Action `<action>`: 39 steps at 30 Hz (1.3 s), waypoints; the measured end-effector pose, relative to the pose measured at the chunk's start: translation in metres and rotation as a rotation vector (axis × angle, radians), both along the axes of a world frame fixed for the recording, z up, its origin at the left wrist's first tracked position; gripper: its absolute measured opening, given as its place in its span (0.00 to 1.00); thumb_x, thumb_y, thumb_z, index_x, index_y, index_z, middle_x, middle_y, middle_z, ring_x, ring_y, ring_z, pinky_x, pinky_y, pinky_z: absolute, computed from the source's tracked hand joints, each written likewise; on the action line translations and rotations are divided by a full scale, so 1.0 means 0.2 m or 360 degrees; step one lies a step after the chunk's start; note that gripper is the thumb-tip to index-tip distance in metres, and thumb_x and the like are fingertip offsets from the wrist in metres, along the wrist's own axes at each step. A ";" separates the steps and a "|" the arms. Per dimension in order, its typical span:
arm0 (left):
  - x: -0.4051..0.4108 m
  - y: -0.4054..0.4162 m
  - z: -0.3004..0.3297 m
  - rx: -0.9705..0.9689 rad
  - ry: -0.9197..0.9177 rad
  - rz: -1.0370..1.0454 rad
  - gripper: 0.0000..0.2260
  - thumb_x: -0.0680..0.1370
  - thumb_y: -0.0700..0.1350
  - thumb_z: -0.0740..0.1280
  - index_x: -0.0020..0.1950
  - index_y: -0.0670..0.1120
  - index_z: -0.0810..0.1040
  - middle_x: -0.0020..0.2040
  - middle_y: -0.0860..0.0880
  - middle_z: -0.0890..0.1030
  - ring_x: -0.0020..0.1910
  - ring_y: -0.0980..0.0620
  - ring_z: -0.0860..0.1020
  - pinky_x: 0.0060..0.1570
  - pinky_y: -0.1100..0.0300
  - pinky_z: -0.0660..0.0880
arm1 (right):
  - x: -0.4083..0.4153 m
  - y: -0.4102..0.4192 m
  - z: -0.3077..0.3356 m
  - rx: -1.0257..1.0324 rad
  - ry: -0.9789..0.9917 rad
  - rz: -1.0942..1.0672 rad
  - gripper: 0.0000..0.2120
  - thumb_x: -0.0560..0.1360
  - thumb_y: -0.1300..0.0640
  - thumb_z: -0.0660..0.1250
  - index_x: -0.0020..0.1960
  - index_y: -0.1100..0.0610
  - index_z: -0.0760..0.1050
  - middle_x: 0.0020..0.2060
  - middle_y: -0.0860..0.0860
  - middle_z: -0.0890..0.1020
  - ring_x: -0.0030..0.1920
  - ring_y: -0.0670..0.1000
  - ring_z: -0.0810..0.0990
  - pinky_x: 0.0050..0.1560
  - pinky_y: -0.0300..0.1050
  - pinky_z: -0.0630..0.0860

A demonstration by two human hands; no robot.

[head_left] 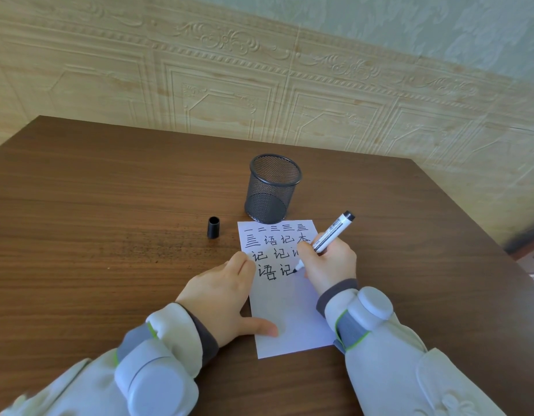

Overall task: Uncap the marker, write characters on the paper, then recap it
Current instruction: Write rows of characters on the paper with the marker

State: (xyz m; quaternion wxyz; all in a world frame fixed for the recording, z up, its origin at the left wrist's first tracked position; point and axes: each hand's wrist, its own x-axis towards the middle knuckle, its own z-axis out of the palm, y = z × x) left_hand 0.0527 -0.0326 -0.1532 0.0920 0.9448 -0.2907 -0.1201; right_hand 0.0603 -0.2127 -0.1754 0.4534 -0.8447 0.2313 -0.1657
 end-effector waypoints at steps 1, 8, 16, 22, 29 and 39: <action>0.00 0.00 0.00 0.0006 0.0000 0.0001 0.35 0.65 0.72 0.63 0.59 0.47 0.64 0.50 0.55 0.60 0.44 0.56 0.66 0.38 0.63 0.62 | 0.00 0.00 0.00 0.0016 -0.0007 0.0000 0.13 0.69 0.60 0.66 0.28 0.58 0.68 0.22 0.50 0.76 0.28 0.54 0.76 0.34 0.44 0.74; 0.00 0.00 0.00 0.0010 0.0000 -0.0005 0.35 0.65 0.72 0.62 0.61 0.48 0.63 0.51 0.55 0.60 0.44 0.57 0.65 0.39 0.63 0.62 | -0.01 -0.01 0.03 0.0236 -0.0159 -0.0115 0.11 0.71 0.61 0.64 0.30 0.61 0.71 0.16 0.49 0.73 0.18 0.45 0.69 0.27 0.38 0.69; 0.01 0.00 0.00 0.0015 0.0004 -0.0009 0.35 0.65 0.72 0.63 0.60 0.48 0.63 0.50 0.56 0.60 0.44 0.56 0.65 0.36 0.64 0.62 | -0.04 -0.16 0.03 0.0321 -0.0114 -0.0059 0.14 0.72 0.61 0.66 0.28 0.57 0.71 0.18 0.51 0.76 0.17 0.49 0.70 0.27 0.39 0.68; 0.01 0.00 0.00 0.0002 0.0019 0.0005 0.35 0.65 0.72 0.63 0.59 0.49 0.63 0.48 0.56 0.58 0.42 0.56 0.65 0.37 0.63 0.62 | -0.05 -0.10 0.02 0.0269 -0.0056 0.0166 0.13 0.74 0.58 0.69 0.31 0.58 0.74 0.20 0.50 0.78 0.20 0.49 0.73 0.22 0.36 0.68; 0.00 -0.01 0.01 0.0030 0.0016 -0.0003 0.36 0.65 0.72 0.63 0.61 0.48 0.63 0.49 0.56 0.59 0.43 0.56 0.66 0.29 0.67 0.58 | -0.05 -0.10 0.02 0.0207 -0.0021 0.0187 0.12 0.74 0.57 0.69 0.33 0.59 0.75 0.21 0.49 0.78 0.20 0.47 0.74 0.23 0.36 0.70; 0.01 0.00 -0.01 -0.0001 0.0024 0.0006 0.39 0.65 0.72 0.63 0.65 0.48 0.62 0.57 0.55 0.64 0.46 0.57 0.67 0.39 0.64 0.65 | -0.05 -0.10 0.01 0.0181 -0.0003 0.0206 0.12 0.73 0.60 0.68 0.32 0.60 0.74 0.20 0.48 0.77 0.19 0.47 0.73 0.22 0.34 0.68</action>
